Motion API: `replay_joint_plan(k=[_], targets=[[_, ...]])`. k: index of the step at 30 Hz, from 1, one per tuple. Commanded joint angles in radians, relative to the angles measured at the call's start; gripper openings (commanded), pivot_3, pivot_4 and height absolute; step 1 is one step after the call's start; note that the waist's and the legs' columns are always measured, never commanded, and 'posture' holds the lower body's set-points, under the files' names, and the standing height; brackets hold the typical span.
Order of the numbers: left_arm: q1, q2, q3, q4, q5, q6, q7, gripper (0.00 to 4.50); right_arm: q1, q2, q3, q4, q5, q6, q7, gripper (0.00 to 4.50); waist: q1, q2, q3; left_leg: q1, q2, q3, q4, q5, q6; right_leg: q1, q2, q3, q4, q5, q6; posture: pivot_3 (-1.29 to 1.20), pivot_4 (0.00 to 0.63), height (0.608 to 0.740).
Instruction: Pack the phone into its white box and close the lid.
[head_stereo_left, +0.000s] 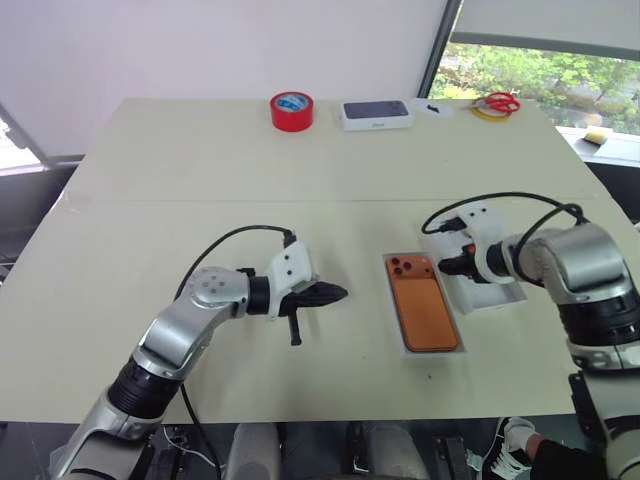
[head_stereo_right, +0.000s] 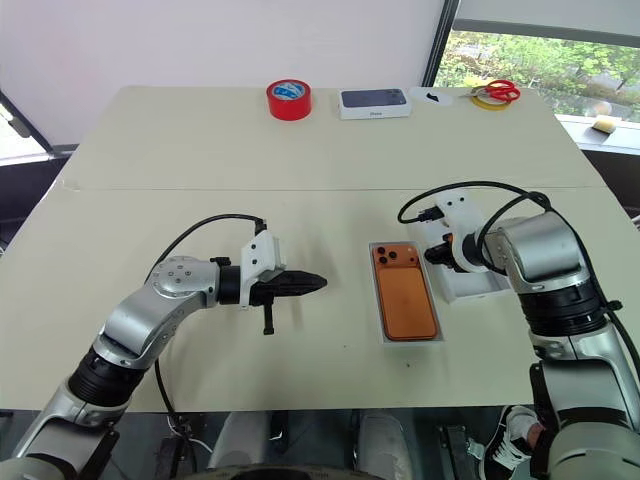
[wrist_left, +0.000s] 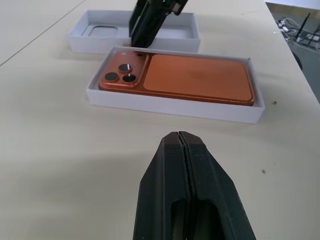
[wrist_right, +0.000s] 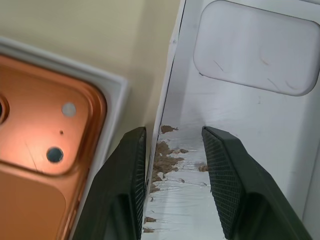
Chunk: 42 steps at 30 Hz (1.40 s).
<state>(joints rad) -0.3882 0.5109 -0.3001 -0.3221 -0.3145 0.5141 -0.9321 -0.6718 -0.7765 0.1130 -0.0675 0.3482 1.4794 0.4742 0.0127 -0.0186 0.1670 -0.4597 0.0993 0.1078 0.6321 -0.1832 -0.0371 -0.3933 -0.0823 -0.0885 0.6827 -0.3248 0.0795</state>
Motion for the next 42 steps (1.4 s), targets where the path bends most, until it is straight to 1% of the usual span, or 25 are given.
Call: replay_joint_plan(k=[1, 2, 3, 7, 10, 13, 16, 18, 20, 22, 24, 26, 27, 29, 30, 31, 32, 35, 39, 41, 42], targets=[[0.003, 0.002, 0.008, -0.035, -0.003, -0.012, 0.003, 0.0, 0.021, -0.015, -0.014, -0.037, 0.015, 0.032, 0.012, 0.43, -0.001, 0.0, 0.0, 0.0, 0.0, 0.0, 0.0, 0.0, 0.0, 0.0, 0.0, 0.0, 0.0, 0.0, 0.0, 0.0, 0.15, 0.73], [0.002, 0.001, 0.007, -0.035, -0.003, -0.012, 0.004, 0.0, 0.022, -0.013, -0.021, -0.04, 0.017, 0.038, 0.011, 0.1, -0.001, 0.0, 0.0, 0.0, 0.0, 0.0, 0.0, 0.0, 0.0, 0.0, 0.0, 0.0, 0.0, 0.0, 0.0, 0.0, 0.15, 0.73], [0.001, 0.0, 0.007, -0.034, -0.003, -0.011, 0.004, 0.0, 0.022, -0.008, -0.032, -0.042, 0.017, 0.045, 0.007, 0.03, -0.001, 0.0, 0.0, 0.0, 0.0, 0.0, 0.0, 0.0, 0.0, 0.0, 0.0, 0.0, 0.0, 0.0, 0.0, 0.0, 0.15, 0.73], [-0.007, -0.001, 0.005, -0.024, -0.001, -0.012, 0.003, 0.0, 0.002, 0.025, -0.106, -0.029, 0.01, 0.069, -0.021, 0.03, 0.0, 0.0, 0.0, 0.0, 0.0, 0.0, 0.0, 0.0, 0.0, 0.0, 0.0, 0.0, 0.0, 0.0, 0.0, 0.0, 0.15, 0.73], [-0.008, 0.002, 0.029, -0.015, -0.008, -0.009, 0.01, 0.0, -0.048, 0.056, -0.224, -0.003, -0.008, 0.059, -0.063, 0.03, -0.001, 0.0, 0.0, 0.0, 0.0, 0.0, 0.0, 0.0, 0.0, 0.0, 0.0, 0.0, 0.0, 0.0, 0.0, 0.0, 0.15, 0.73], [-0.005, 0.0, 0.081, 0.014, -0.016, -0.015, 0.038, 0.0, -0.129, 0.087, -0.364, -0.009, 0.026, 0.093, -0.059, 0.03, -0.002, 0.001, 0.0, 0.0, 0.0, 0.001, 0.0, 0.0, 0.0, -0.001, 0.0, 0.0, 0.001, 0.0, 0.0, 0.0, 0.15, 0.73], [-0.021, -0.013, 0.141, 0.062, -0.018, -0.011, 0.086, 0.0, -0.201, 0.146, -0.506, -0.053, 0.151, 0.134, -0.029, 0.03, -0.004, 0.002, 0.0, 0.0, 0.0, 0.001, -0.001, 0.0, 0.0, -0.002, 0.0, 0.001, 0.002, 0.0, 0.0, 0.0, 0.15, 0.73], [-0.036, -0.016, 0.169, 0.089, -0.021, -0.009, 0.1, 0.0, -0.207, 0.197, -0.566, -0.1, 0.295, 0.135, -0.032, 0.03, -0.004, 0.002, 0.0, 0.0, 0.001, 0.001, -0.001, 0.0, 0.0, -0.002, 0.001, 0.001, 0.001, 0.0, 0.0, 0.0, 0.15, 0.73], [-0.043, -0.011, 0.184, 0.106, -0.02, -0.018, 0.097, 0.0, -0.196, 0.244, -0.598, -0.139, 0.454, 0.135, -0.066, 0.03, -0.003, 0.002, 0.0, 0.0, 0.001, 0.001, -0.001, 0.0, 0.0, -0.002, 0.001, 0.001, 0.001, 0.0, 0.0, 0.0, 0.15, 0.73], [-0.048, -0.001, 0.19, 0.122, -0.012, -0.03, 0.088, 0.0, -0.172, 0.313, -0.62, -0.165, 0.632, 0.135, -0.154, 0.03, -0.003, 0.002, 0.0, 0.0, 0.001, 0.001, -0.001, 0.0, 0.0, -0.002, 0.001, 0.001, 0.001, 0.0, 0.0, 0.0, 0.15, 0.73], [-0.053, 0.004, 0.191, 0.138, -0.006, -0.038, 0.081, 0.0, -0.125, 0.396, -0.61, -0.191, 0.808, 0.135, -0.278, 0.03, -0.001, 0.002, 0.0, 0.0, 0.001, 0.001, -0.001, 0.0, 0.0, -0.001, 0.0, 0.001, 0.001, 0.0, 0.0, 0.0, 0.15, 0.73], [-0.054, 0.008, 0.188, 0.142, -0.004, -0.046, 0.076, 0.0, -0.079, 0.473, -0.607, -0.176, 0.982, 0.135, -0.433, 0.03, -0.001, 0.002, 0.0, 0.0, 0.001, 0.001, -0.001, 0.0, 0.0, -0.001, 0.0, 0.001, 0.001, 0.0, 0.0, 0.0, 0.15, 0.73], [-0.054, 0.009, 0.186, 0.143, -0.004, -0.05, 0.075, 0.0, -0.034, 0.475, -0.564, -0.168, 1.126, 0.084, -0.543, 0.03, 0.0, 0.002, 0.0, 0.0, 0.001, 0.001, -0.001, 0.0, 0.0, -0.001, 0.0, 0.001, 0.001, 0.0, 0.0, 0.0, 0.15, 0.73], [-0.052, 0.01, 0.184, 0.142, -0.003, -0.054, 0.074, 0.0, 0.06, 0.397, -0.416, -0.174, 1.462, -0.112, -0.789, 0.03, 0.001, 0.002, 0.0, -0.001, 0.001, 0.001, 0.0, 0.0, 0.0, -0.001, 0.0, 0.001, 0.001, 0.0, 0.0, 0.0, 0.15, 0.73], [-0.05, 0.009, 0.184, 0.139, -0.004, -0.053, 0.074, 0.0, 0.112, 0.39, -0.353, -0.19, 1.565, -0.197, -0.881, 0.03, 0.001, 0.002, 0.001, -0.001, 0.001, 0.001, 0.0, 0.0, 0.0, -0.001, 0.0, 0.001, 0.001, 0.0, 0.0, 0.0, 0.15, 0.73], [-0.047, 0.008, 0.182, 0.135, -0.005, -0.052, 0.076, 0.0, 0.161, 0.398, -0.306, -0.215, 1.61, -0.262, -0.941, 0.03, 0.0, 0.002, 0.0, -0.002, 0.0, 0.001, 0.0, 0.0, 0.0, -0.001, -0.001, 0.001, 0.001, 0.0, 0.0, 0.0, 0.15, 0.73], [-0.044, 0.007, 0.18, 0.13, -0.006, -0.051, 0.076, 0.0, 0.207, 0.42, -0.273, -0.243, 1.623, -0.315, -0.988, 0.03, -0.002, 0.001, 0.0, -0.001, 0.0, 0.001, 0.0, 0.0, 0.0, -0.001, 0.0, 0.001, 0.001, 0.0, 0.0, 0.0, 0.15, 0.73], [-0.037, 0.001, 0.167, 0.116, -0.007, -0.048, 0.075, 0.0, 0.307, 0.457, -0.213, -0.325, 1.624, -0.433, -1.074, 0.03, -0.01, 0.001, 0.0, -0.001, 0.001, 0.0, 0.0, 0.0, 0.0, -0.001, 0.001, 0.001, 0.002, 0.0, 0.0, 0.0, 0.15, 0.73], [-0.032, -0.017, 0.141, 0.097, -0.01, -0.045, 0.069, 0.0, 0.382, 0.449, -0.172, -0.386, 1.624, -0.514, -1.123, 0.03, -0.009, 0.001, 0.0, -0.001, 0.001, 0.0, 0.0, 0.0, 0.0, -0.001, 0.001, 0.001, 0.002, 0.0, 0.0, 0.0, 0.15, 0.73], [-0.033, -0.036, 0.116, 0.093, -0.005, -0.041, 0.072, 0.0, 0.4, 0.43, -0.176, -0.38, 1.624, -0.527, -1.135, 0.03, -0.006, 0.001, 0.0, -0.001, 0.001, -0.001, 0.0, 0.0, 0.0, -0.001, 0.001, 0.001, 0.001, 0.0, 0.0, 0.0, 0.15, 0.73], [-0.033, -0.044, 0.105, 0.091, -0.004, -0.037, 0.073, 0.0, 0.401, 0.422, -0.182, -0.374, 1.624, -0.53, -1.136, 0.29, -0.005, 0.001, 0.0, -0.001, 0.001, 0.0, 0.0, 0.0, 0.0, -0.001, 0.001, 0.001, 0.001, 0.0, 0.0, 0.0, 0.15, 0.73]])
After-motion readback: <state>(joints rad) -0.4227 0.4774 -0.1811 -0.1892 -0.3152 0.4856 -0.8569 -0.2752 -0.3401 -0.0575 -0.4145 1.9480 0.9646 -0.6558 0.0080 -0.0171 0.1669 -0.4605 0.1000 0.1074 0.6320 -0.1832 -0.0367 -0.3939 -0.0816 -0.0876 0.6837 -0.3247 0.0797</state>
